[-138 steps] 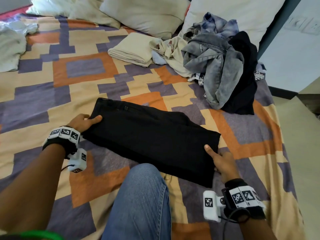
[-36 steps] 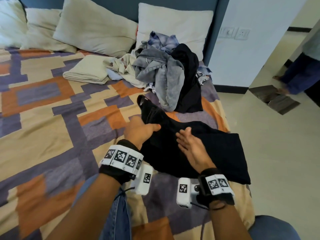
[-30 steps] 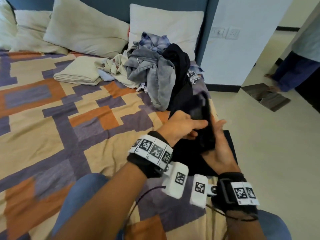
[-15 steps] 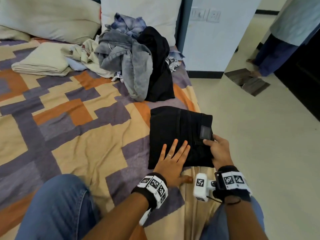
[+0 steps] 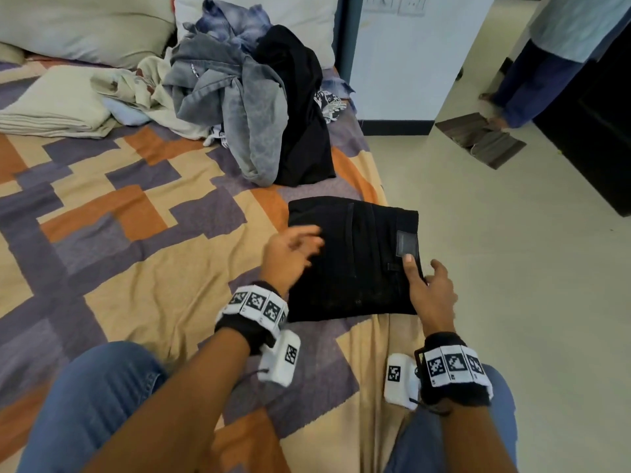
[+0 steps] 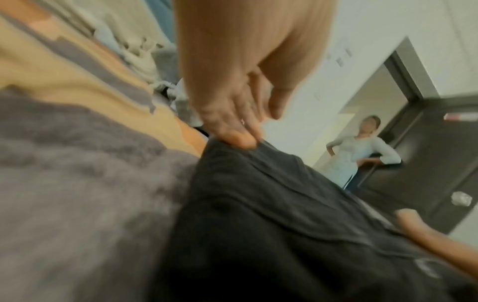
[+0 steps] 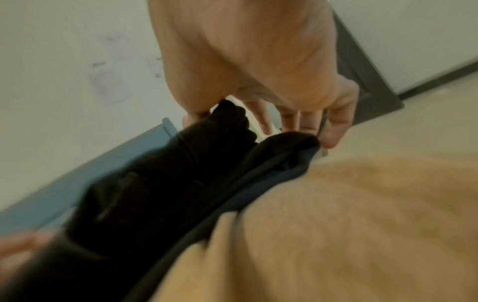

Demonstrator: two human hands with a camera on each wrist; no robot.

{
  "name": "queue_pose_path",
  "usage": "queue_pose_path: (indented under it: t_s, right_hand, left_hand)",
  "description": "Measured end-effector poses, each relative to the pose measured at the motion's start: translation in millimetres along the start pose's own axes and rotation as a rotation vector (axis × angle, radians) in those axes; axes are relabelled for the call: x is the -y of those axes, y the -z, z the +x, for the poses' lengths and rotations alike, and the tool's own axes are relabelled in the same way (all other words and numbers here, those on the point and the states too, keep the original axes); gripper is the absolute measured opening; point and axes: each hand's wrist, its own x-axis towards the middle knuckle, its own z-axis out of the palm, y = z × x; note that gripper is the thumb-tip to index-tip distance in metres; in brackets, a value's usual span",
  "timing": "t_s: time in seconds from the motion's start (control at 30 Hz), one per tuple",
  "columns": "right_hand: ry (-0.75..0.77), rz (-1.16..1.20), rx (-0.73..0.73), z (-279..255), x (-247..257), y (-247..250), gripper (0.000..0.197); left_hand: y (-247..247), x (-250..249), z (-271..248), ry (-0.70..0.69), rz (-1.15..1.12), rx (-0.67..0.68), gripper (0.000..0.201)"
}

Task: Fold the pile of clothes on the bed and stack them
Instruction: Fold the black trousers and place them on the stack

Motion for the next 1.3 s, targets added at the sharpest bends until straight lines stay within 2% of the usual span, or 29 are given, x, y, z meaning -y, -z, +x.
queue_pose_path:
  t_s: [0.03,0.07,0.13,0.17,0.23,0.33,0.37,0.5,0.53,0.63,0.7,0.77,0.83,0.9,0.93,1.0,1.07,1.13,1.2,1.27,1.3]
  right_hand:
    - [-0.043,0.093,0.048,-5,-3,1,0.085]
    - [-0.068,0.174,0.094,-12,-7,1,0.082]
    - [-0.051,0.214,0.106,-22,-15,-1,0.07]
    - [-0.031,0.205,0.067,-24,-17,-3,0.064]
    - [0.01,0.22,0.002,-24,-15,-4,0.054]
    - [0.063,0.33,-0.039,-19,-1,-2,0.045]
    - [0.076,0.377,-0.032,-15,4,-2,0.042]
    - [0.184,0.427,0.08,-2,28,-6,0.033]
    - [0.241,0.412,0.118,3,38,-10,0.029]
    - [0.409,0.378,0.185,19,87,-29,0.02]
    - [0.498,0.335,0.201,32,121,-47,0.024]
    - [0.59,0.176,0.236,44,147,-65,0.027]
    - [0.658,-0.093,0.273,49,157,-79,0.037]
    - [0.654,-0.309,0.326,40,149,-86,0.048]
    - [0.636,-0.306,0.344,34,137,-88,0.049]
    - [0.585,-0.116,0.297,9,108,-84,0.048]
    - [0.472,0.102,0.13,-24,75,-73,0.044]
    - [0.338,0.189,0.018,-55,47,-66,0.03]
    - [0.265,0.166,0.074,-81,29,-62,0.018]
    - [0.263,0.175,0.121,-99,20,-64,0.013]
    - [0.28,0.184,0.107,-103,16,-67,0.02]
  left_hand:
    - [9,3,14,0.044,0.14,-0.182,0.021]
    - [14,4,22,0.122,0.312,-0.262,0.032]
    - [17,12,35,0.348,0.442,-0.181,0.058]
    - [16,14,40,0.404,0.404,-0.121,0.063]
    - [14,15,47,0.404,0.245,-0.059,0.058]
    - [18,4,45,0.422,-0.026,-0.031,0.021]
    - [21,2,43,0.43,-0.069,-0.027,0.016]
    - [44,-6,13,0.415,-0.309,-0.018,0.036]
    - [52,-7,4,0.402,-0.422,-0.03,0.037]
    - [82,-10,-28,0.449,-0.725,-0.097,0.02]
    - [98,-4,-46,0.499,-0.784,-0.155,0.027]
    - [103,7,-59,0.583,-0.688,-0.168,0.031]
    - [100,19,-70,0.692,-0.447,-0.146,0.031]
    - [94,32,-78,0.735,-0.318,-0.181,0.031]
    - [92,37,-79,0.727,-0.302,-0.207,0.029]
    - [89,39,-79,0.714,-0.303,-0.243,0.025]
    - [88,41,-78,0.688,-0.319,-0.311,0.023]
    - [91,46,-73,0.567,-0.176,-0.462,0.03]
    - [98,44,-75,0.435,0.04,-0.594,0.033]
    - [102,38,-78,0.346,0.167,-0.599,0.026]
    - [102,35,-80,0.32,0.209,-0.576,0.022]
